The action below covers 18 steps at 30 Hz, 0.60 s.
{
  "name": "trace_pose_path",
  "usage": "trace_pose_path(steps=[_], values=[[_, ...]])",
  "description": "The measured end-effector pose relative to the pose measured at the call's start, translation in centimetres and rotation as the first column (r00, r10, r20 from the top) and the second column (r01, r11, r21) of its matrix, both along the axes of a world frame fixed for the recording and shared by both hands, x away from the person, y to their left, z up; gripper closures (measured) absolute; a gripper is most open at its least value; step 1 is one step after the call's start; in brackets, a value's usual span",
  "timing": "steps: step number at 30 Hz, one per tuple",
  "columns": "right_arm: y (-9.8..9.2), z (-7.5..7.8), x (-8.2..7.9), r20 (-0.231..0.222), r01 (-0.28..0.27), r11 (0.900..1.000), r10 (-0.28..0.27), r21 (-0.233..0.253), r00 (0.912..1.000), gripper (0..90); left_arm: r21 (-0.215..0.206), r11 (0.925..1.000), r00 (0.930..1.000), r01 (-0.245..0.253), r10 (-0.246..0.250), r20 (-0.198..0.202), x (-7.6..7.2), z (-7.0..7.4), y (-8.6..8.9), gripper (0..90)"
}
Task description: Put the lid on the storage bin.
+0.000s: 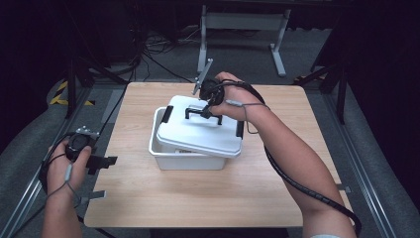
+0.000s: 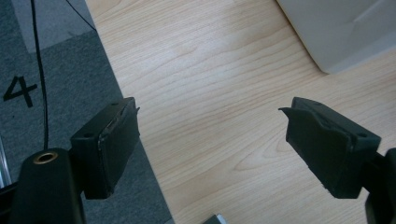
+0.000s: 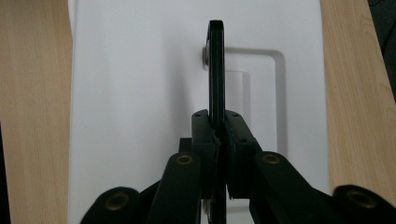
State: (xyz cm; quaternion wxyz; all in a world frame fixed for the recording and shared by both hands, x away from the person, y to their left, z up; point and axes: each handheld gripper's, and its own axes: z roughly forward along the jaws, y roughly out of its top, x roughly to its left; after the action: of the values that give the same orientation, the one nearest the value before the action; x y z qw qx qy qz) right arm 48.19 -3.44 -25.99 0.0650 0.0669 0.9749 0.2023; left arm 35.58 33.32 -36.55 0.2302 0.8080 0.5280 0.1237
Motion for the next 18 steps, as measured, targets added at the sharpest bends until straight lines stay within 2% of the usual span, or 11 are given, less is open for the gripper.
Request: trace_pose_path(steps=[9, 18], values=[[1.4, -0.3, -0.3, 0.005, -0.052, 0.999, 0.052, -0.009, 0.9987, 85.0, -0.003, 1.0, 1.0, 0.0, 0.0, 0.002, 0.0, 0.0, 0.1, 17.7], [2.4, -0.9, -0.1, 0.006, -0.09, 0.996, 0.09, -0.023, 0.996, 85.0, -0.008, 0.9997, 0.9998, -0.021, 0.021, 0.004, -0.6, 0.0, 0.7, 17.8]])
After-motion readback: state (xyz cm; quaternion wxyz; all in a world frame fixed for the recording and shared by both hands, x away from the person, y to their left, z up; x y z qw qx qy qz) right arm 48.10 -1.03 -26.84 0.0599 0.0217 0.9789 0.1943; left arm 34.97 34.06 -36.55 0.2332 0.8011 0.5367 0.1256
